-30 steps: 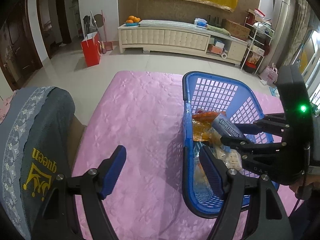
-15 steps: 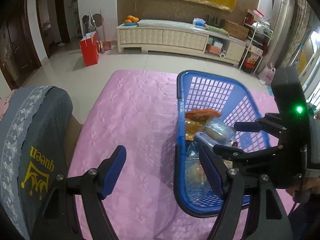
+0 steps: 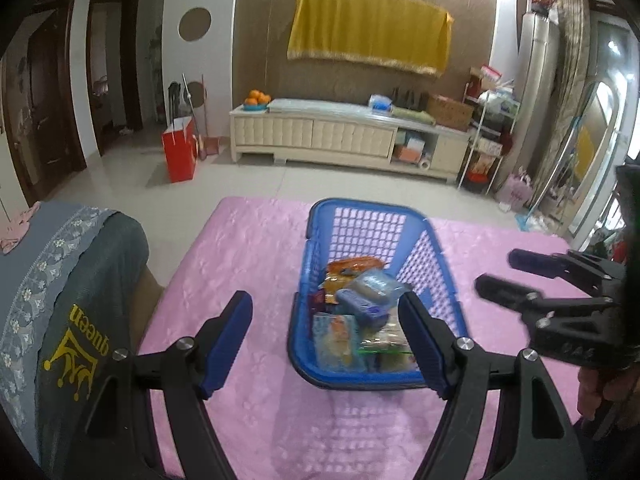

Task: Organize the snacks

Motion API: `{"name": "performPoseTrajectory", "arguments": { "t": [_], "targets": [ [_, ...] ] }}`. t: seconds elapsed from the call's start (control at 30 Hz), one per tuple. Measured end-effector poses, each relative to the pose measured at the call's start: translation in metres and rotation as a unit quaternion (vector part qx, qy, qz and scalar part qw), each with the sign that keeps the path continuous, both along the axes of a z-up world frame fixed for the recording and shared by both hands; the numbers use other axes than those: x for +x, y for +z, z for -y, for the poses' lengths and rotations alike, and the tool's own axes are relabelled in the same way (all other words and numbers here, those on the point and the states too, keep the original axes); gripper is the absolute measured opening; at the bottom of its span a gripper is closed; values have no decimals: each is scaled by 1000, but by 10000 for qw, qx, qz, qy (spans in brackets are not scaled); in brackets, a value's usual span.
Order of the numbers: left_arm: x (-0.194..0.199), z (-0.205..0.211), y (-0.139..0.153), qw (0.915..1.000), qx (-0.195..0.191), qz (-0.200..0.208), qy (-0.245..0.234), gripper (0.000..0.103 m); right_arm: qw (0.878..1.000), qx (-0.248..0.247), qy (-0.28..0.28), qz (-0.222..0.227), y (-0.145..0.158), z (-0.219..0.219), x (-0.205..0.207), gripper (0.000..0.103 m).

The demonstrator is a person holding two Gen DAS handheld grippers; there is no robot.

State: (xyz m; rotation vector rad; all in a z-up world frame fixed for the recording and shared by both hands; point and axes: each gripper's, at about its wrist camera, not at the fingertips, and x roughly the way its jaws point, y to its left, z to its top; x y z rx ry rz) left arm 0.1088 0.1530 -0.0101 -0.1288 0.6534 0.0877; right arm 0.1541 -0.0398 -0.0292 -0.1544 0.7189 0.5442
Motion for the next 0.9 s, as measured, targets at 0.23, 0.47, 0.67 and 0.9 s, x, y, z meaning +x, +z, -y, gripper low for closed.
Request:
{"name": "performPoseTrajectory", "arguments": {
  "t": [0.23,0.47,0.67,0.9],
  "targets": [
    [-49,29,25,9972,221,705,66,74,9960,420,-526,595,28,44,-57,68],
    [-83,59,29,9948,251,967,-220,73,9895,370,-946,1025,37,64,-97,77],
    [-107,80,33,9920,498,1141,-231,88,9860,419,-1014,1258,35,72,-129,99],
    [-128,93,24,9928,380,1102,-261,102,9811,345,-1217,1467,31,84,-154,103]
  ]
}}
